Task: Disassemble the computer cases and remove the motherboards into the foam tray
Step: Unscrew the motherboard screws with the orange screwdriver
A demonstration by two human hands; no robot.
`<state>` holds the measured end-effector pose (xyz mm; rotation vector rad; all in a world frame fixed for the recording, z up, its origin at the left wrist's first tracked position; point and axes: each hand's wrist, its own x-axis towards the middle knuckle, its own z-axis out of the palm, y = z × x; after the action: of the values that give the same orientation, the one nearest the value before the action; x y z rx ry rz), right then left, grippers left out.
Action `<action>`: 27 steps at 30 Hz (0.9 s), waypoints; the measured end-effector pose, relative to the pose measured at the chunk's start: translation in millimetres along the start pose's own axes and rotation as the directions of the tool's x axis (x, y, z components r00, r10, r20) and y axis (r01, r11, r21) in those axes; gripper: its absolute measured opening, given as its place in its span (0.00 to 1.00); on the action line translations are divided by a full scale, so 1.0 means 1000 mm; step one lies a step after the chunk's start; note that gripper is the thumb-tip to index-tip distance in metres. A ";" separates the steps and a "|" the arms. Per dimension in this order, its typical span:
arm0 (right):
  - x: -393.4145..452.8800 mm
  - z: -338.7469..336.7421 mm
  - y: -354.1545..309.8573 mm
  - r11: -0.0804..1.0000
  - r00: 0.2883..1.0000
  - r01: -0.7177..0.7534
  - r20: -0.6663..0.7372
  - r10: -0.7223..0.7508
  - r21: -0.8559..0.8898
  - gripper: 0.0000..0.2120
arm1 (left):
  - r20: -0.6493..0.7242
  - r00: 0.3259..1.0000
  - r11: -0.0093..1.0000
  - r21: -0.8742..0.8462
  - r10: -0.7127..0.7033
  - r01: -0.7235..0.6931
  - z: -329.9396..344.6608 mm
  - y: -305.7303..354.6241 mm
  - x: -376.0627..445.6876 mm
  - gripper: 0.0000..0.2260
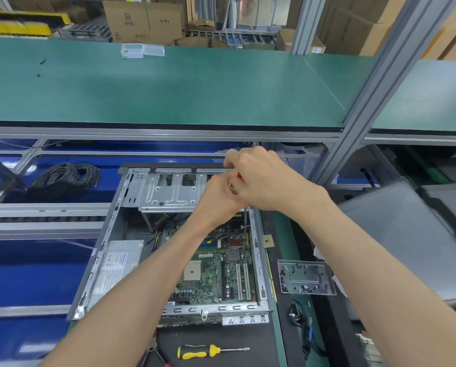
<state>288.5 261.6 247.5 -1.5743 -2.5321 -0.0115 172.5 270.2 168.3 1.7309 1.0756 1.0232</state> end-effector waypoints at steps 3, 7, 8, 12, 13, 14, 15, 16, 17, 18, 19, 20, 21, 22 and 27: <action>-0.004 -0.008 0.004 0.988 0.996 0.020 0.084 -0.033 0.155 0.23 | 0.220 0.973 0.977 -0.211 0.074 -0.027 -0.014 0.002 -0.006 0.06; -0.010 -0.014 0.007 0.985 0.998 0.004 0.068 -0.016 0.171 0.28 | 0.210 0.977 0.991 -0.130 0.037 -0.010 -0.018 -0.004 -0.002 0.11; -0.010 -0.013 0.006 0.993 0.999 -0.010 0.046 0.005 0.116 0.27 | 0.155 0.988 0.995 -0.104 0.027 -0.010 -0.015 -0.005 -0.001 0.17; -0.008 -0.008 -0.001 0.978 0.992 -0.123 -0.058 0.115 -0.166 0.19 | -0.008 0.998 0.998 0.021 0.061 -0.061 -0.003 -0.003 0.003 0.18; -0.008 -0.007 -0.004 0.970 0.989 -0.139 -0.072 0.127 -0.201 0.18 | -0.024 0.997 0.997 0.037 0.071 -0.070 0.000 -0.002 0.004 0.14; -0.007 -0.006 -0.006 0.964 0.988 -0.144 -0.082 0.128 -0.224 0.17 | -0.042 0.997 0.997 0.059 0.061 -0.059 0.002 0.000 0.003 0.11; -0.007 -0.006 -0.007 0.962 0.989 -0.138 -0.090 0.119 -0.237 0.15 | -0.063 0.997 0.997 0.066 0.045 -0.041 0.004 0.000 0.004 0.10; -0.005 -0.005 -0.008 0.961 0.990 -0.130 -0.091 0.111 -0.245 0.13 | -0.081 0.996 0.997 0.066 0.032 -0.026 0.005 -0.002 0.004 0.10; -0.004 -0.005 -0.008 0.964 0.991 -0.125 -0.078 0.110 -0.236 0.11 | -0.092 0.995 0.998 0.067 0.024 -0.017 0.005 -0.005 0.005 0.12; -0.004 -0.006 -0.006 0.971 0.992 -0.122 -0.054 0.113 -0.205 0.11 | -0.080 0.997 0.997 0.072 0.003 0.003 0.004 -0.006 0.005 0.15; -0.004 -0.007 -0.005 0.982 0.994 -0.111 -0.022 0.109 -0.155 0.12 | -0.045 0.999 0.999 0.046 -0.011 0.013 0.001 -0.008 0.004 0.15; -0.004 -0.009 -0.003 0.991 0.996 -0.087 0.016 0.089 -0.102 0.15 | 0.015 1.000 1.000 -0.007 -0.003 0.003 -0.002 -0.008 0.003 0.15; -0.003 -0.010 -0.002 0.997 0.997 -0.052 0.046 0.054 -0.054 0.18 | 0.087 0.996 0.998 -0.064 0.029 -0.024 -0.006 -0.008 0.002 0.13; -0.003 -0.011 -0.001 1.000 0.998 -0.017 0.068 0.018 -0.016 0.20 | 0.163 0.985 0.993 -0.115 0.053 -0.035 -0.010 -0.006 0.000 0.10; -0.009 -0.015 0.000 0.994 0.996 0.032 0.083 -0.040 0.102 0.24 | 0.196 0.980 0.996 -0.092 0.029 -0.011 -0.015 -0.001 -0.003 0.07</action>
<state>294.2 252.7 261.2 -1.5222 -2.5803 0.1805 157.1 271.2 171.4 1.7317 0.8749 0.8777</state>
